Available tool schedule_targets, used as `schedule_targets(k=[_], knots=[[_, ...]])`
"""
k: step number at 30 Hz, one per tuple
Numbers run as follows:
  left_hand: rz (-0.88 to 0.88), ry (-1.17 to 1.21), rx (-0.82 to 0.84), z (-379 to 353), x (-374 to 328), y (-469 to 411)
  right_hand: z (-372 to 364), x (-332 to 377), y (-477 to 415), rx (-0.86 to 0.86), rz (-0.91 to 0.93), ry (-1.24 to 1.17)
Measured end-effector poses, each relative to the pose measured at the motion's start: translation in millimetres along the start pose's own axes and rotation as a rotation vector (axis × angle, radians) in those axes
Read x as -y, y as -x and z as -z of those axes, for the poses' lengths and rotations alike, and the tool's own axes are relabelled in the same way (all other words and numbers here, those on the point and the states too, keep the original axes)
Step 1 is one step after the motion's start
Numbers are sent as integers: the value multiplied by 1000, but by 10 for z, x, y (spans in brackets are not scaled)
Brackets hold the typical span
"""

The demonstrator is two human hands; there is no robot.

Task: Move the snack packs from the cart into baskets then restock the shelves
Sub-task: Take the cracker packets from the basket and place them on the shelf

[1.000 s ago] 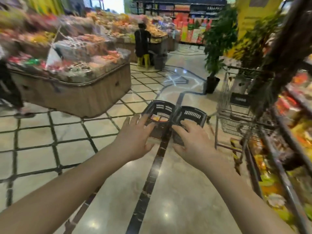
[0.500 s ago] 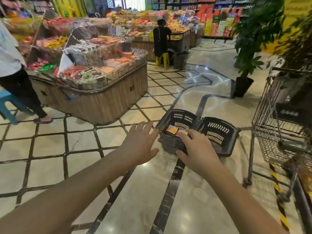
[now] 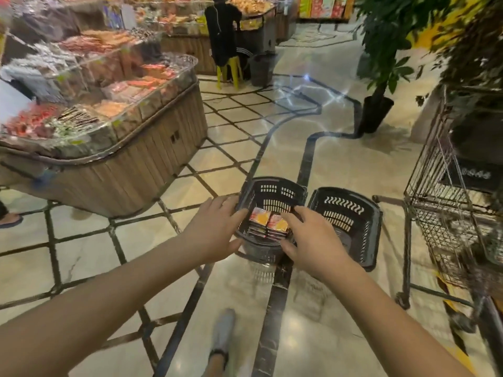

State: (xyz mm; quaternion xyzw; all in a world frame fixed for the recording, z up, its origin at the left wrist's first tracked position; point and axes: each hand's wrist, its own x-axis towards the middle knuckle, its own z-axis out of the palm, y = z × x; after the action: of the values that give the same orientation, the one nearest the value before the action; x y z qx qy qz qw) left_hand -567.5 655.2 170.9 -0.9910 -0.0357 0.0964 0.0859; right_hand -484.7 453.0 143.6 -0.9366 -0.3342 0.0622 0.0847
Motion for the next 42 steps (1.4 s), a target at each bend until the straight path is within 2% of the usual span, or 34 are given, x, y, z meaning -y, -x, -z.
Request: schedule_targets(k=[9,13,19,28,31,33,42], knots=[[-197,-70,96,-387,1166,-2040,-499,-188,-1957,79,-174,-9],[-292,-90,144,-542,1430,-2760,-641,-291,-2521,125,-240,-3],[-401,-112,177,-812,1442,-3719,-941,-640,-3197,168,-279,-37],[-342,-68,291,-1707,1277,-5056,-1943,-1465,-4194,285,-303,-45],[-325,-48,291,-2102,1243,-5382,-2312,-1697,-4427,316,-318,-56],[-328,-72,347,-2388,1208,-5589,-2590,-1836,-4559,347,-328,-73],[-375,-110,444,-4097,1019,-6316,-4053,-2165,-5050,531,-402,-178]])
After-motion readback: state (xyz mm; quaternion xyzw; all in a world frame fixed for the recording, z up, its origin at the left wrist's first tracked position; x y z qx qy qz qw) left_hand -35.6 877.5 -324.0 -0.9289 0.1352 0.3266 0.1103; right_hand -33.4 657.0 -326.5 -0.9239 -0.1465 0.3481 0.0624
